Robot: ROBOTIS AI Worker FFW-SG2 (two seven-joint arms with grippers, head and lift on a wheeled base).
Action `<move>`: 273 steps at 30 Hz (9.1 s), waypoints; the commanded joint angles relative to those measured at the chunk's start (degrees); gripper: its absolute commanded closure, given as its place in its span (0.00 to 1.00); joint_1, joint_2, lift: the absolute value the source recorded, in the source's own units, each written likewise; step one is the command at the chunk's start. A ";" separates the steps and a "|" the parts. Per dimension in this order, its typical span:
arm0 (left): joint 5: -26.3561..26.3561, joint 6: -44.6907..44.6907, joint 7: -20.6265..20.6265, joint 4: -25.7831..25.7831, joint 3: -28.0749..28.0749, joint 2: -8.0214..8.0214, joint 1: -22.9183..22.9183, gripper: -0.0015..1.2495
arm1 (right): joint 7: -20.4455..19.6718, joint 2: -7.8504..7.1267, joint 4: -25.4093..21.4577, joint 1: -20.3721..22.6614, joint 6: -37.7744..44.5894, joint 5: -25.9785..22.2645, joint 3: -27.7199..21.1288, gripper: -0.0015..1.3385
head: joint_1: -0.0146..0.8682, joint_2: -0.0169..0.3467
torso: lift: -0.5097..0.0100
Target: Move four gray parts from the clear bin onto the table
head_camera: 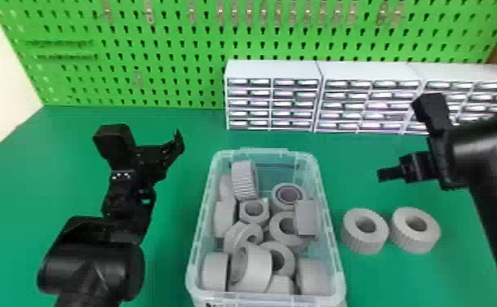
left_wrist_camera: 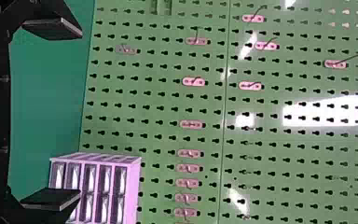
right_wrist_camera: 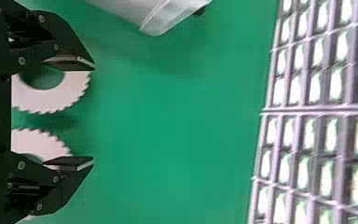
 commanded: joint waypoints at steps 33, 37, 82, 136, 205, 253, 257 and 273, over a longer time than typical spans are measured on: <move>-0.27 0.90 -0.05 0.00 -0.51 0.00 -0.44 0.07 | -0.02 1.50 2.67 -10.21 -7.70 -11.70 12.82 0.40 | 0.80 0.24 | 0.88; -0.27 0.90 -0.05 0.00 -0.42 0.00 -0.35 0.07 | -0.10 1.76 3.37 -10.65 -8.49 -13.19 14.05 0.40 | 0.80 0.24 | 0.88; -0.54 0.90 0.04 0.00 0.55 0.00 0.62 0.07 | -8.37 2.73 11.28 -12.94 -9.63 -33.15 28.12 0.40 | 0.80 0.24 | 0.88; -0.80 1.42 0.04 -0.26 0.46 0.00 0.79 0.07 | -12.94 3.34 19.28 -14.08 -13.85 -41.67 33.30 0.40 | 0.80 0.24 | 0.88; -1.94 1.86 0.04 -1.32 1.96 0.35 2.11 0.07 | -19.53 1.85 20.86 -13.46 -2.60 -64.26 36.73 0.40 | 0.80 0.24 | 0.88; -2.21 2.04 0.04 -0.70 0.02 0.62 0.00 0.07 | -32.45 3.61 28.77 -13.99 -9.02 -81.66 38.93 0.40 | 0.80 0.24 | 0.88; -2.21 2.04 0.04 -0.62 -0.15 0.62 -0.09 0.07 | -33.06 3.78 29.65 -14.17 -9.19 -82.45 39.89 0.40 | 0.80 0.24 | 0.88; -1.94 2.04 0.04 -0.62 -0.15 0.62 -0.18 0.08 | -34.47 3.61 30.09 -13.99 -10.86 -82.98 39.63 0.40 | 0.80 0.24 | 0.88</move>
